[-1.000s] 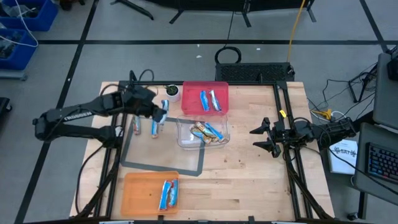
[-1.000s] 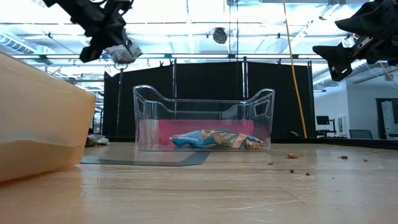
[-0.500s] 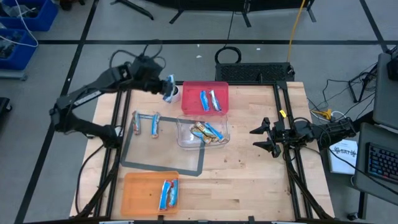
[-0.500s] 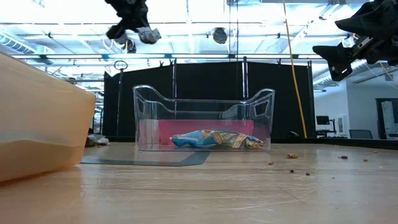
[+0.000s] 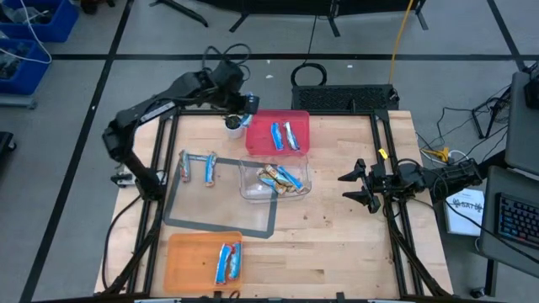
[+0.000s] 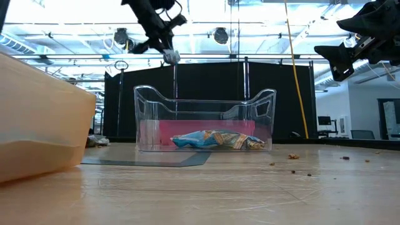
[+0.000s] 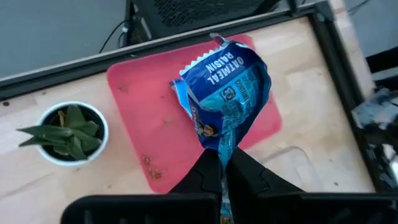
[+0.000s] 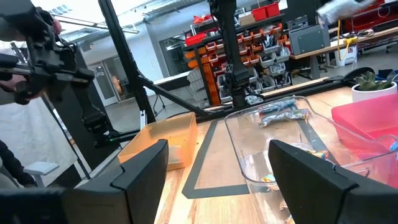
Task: Pick and place Granola Bars by type
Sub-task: Put the blue granola bar into the red bin
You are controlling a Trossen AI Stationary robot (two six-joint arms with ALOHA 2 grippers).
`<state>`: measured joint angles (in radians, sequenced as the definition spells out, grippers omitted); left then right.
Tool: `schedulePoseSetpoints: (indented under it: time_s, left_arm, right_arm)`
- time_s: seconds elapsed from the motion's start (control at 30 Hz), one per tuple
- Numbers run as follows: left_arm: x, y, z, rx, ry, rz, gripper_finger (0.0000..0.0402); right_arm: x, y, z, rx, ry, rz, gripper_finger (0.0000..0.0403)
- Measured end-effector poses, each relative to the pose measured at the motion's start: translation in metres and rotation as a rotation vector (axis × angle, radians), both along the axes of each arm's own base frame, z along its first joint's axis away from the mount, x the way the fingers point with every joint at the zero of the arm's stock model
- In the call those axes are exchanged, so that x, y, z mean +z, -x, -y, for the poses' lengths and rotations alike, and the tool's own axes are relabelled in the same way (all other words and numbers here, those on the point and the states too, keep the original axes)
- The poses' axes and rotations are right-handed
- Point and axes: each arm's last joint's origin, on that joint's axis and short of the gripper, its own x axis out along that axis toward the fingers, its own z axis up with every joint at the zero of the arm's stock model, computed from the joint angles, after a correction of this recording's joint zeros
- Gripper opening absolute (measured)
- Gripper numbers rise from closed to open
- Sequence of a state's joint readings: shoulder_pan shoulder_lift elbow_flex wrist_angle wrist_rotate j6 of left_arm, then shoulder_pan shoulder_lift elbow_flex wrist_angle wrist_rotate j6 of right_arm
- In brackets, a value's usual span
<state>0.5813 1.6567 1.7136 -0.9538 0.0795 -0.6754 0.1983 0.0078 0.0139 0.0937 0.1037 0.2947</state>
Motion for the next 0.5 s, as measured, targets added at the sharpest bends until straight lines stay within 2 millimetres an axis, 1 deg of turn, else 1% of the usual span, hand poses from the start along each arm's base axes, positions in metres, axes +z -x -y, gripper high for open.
schedulePoseSetpoints:
  time_s: [0.2, 0.33, 0.5]
  left_arm:
    - [-0.018, -0.016, -0.027, 0.032, 0.013, -0.043, 0.0008]
    - [-0.04, -0.023, -0.04, 0.043, 0.061, -0.095, 0.0008]
    - [-0.066, -0.033, -0.049, 0.021, 0.115, -0.15, 0.0008]
  right_arm:
    - [0.0, 0.0, 0.0, 0.0, 0.0, 0.0, 0.0267]
    - [0.0, 0.0, 0.0, 0.0, 0.0, 0.0, 0.0267]
    - [0.0, 0.0, 0.0, 0.0, 0.0, 0.0, 0.0267]
